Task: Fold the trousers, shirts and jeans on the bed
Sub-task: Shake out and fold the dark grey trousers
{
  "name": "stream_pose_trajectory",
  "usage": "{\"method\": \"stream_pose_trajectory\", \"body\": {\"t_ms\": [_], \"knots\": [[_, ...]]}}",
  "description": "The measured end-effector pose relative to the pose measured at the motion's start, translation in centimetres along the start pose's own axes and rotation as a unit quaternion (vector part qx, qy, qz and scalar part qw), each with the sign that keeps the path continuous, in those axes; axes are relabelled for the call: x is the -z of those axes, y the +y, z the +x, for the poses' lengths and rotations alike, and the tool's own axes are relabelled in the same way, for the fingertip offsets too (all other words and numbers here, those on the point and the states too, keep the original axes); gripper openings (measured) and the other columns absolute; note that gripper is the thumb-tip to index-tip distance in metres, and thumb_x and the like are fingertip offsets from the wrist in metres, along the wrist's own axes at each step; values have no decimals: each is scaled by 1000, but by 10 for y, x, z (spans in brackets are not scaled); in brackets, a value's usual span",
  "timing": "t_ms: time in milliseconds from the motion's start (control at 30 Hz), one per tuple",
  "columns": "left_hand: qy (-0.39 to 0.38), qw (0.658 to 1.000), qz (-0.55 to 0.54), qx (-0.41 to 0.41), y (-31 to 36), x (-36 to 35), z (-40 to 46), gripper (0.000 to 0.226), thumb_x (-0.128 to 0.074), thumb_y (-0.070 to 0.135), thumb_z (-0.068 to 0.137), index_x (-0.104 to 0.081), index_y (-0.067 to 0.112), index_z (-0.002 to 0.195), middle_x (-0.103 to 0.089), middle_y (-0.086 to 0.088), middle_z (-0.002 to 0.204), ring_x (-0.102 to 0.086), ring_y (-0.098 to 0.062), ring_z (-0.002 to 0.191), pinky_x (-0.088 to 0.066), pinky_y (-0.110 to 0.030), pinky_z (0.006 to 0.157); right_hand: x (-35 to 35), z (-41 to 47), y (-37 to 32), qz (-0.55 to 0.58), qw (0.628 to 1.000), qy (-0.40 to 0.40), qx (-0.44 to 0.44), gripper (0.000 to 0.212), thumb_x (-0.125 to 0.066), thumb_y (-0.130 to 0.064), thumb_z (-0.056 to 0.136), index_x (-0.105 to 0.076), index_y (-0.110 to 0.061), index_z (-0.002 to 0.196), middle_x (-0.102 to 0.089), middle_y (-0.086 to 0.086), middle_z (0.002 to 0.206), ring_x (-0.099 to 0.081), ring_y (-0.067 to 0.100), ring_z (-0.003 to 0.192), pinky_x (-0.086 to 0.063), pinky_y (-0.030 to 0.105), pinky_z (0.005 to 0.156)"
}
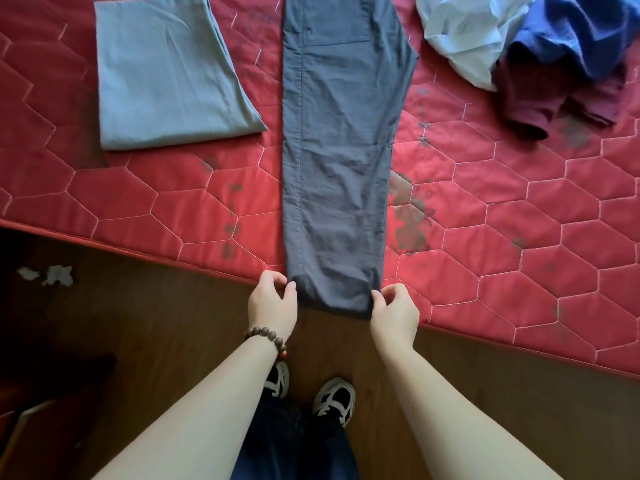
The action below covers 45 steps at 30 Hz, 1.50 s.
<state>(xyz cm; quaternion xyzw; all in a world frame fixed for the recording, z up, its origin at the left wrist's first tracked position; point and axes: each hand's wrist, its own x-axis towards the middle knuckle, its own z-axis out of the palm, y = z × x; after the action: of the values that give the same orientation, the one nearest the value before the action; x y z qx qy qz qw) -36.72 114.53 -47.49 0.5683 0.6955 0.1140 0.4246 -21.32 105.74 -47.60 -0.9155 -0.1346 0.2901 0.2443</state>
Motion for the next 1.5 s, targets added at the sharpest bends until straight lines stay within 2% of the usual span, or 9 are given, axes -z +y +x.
{"method": "stream_pose_trajectory", "body": {"t_ms": [300,467,600,733,933,1000,1133,1233,1500], "knots": [[-82,995,-7,60,-1,-6,4,31,-68,33,83,-58,4,87,-65,-8,86,-59,-27,83,-41,-28,69,5,1,2,42,999,-31,-9,16,-64,-28,90,-57,-15,96,-61,-1,87,-56,19,86,-36,28,72],[-97,992,-31,75,-3,-2,1,48,-67,36,84,-58,6,120,-62,-11,120,-56,-29,113,-47,-44,97,12,8,8,66,996,-64,19,9,-65,-22,89,-63,-13,87,-66,1,83,-61,20,84,-45,32,75],[-100,992,-75,10,-13,5,-6,21,-71,28,82,-60,13,92,-68,-1,94,-63,-19,91,-49,-23,78,12,4,12,88,989,-109,46,8,-58,-21,94,-59,-14,92,-67,3,88,-61,20,85,-46,35,78],[-126,987,-95,40,-19,13,-4,39,-78,31,77,-48,23,100,-64,10,87,-62,-3,81,-42,-5,60,13,-1,18,99,988,-108,38,8,-57,-26,94,-54,-23,101,-63,-4,82,-61,19,84,-43,22,67],[-276,955,87,65,-29,24,-10,28,-60,30,89,-60,4,80,-62,-7,77,-57,-20,73,-43,-32,67,30,-18,36,42,971,-227,54,70,-53,-24,95,-14,-60,142,-67,-8,87,-62,5,82,-44,12,68],[-246,965,71,64,-27,30,-13,10,-48,18,93,-56,15,88,-55,-6,76,-52,-20,71,-36,-30,62,40,-23,41,46,965,-254,48,74,-45,-14,97,-13,-65,139,-70,0,89,-65,13,81,-49,20,72],[-278,940,-176,91,-25,52,-23,71,-40,-2,93,-39,59,129,-65,7,74,-59,-8,66,-48,-27,54,59,-23,37,151,934,-321,31,82,-33,15,89,-38,-49,139,-68,11,111,-61,25,70,-55,32,65],[-335,921,-199,27,-4,64,-28,74,-42,-16,87,-58,47,123,-66,13,120,-62,-5,110,-57,-30,79,76,-19,26,187,915,-352,68,74,-47,11,90,-43,-45,139,-71,-3,111,-66,19,75,-52,33,55],[-184,949,61,-247,95,96,7,40,-54,-13,80,-75,20,89,-51,7,116,-40,-7,116,-27,-17,103,127,18,-70,53,936,-234,258,27,-65,5,83,-76,-20,83,-58,-10,111,-54,-2,102,-41,14,91]]}}
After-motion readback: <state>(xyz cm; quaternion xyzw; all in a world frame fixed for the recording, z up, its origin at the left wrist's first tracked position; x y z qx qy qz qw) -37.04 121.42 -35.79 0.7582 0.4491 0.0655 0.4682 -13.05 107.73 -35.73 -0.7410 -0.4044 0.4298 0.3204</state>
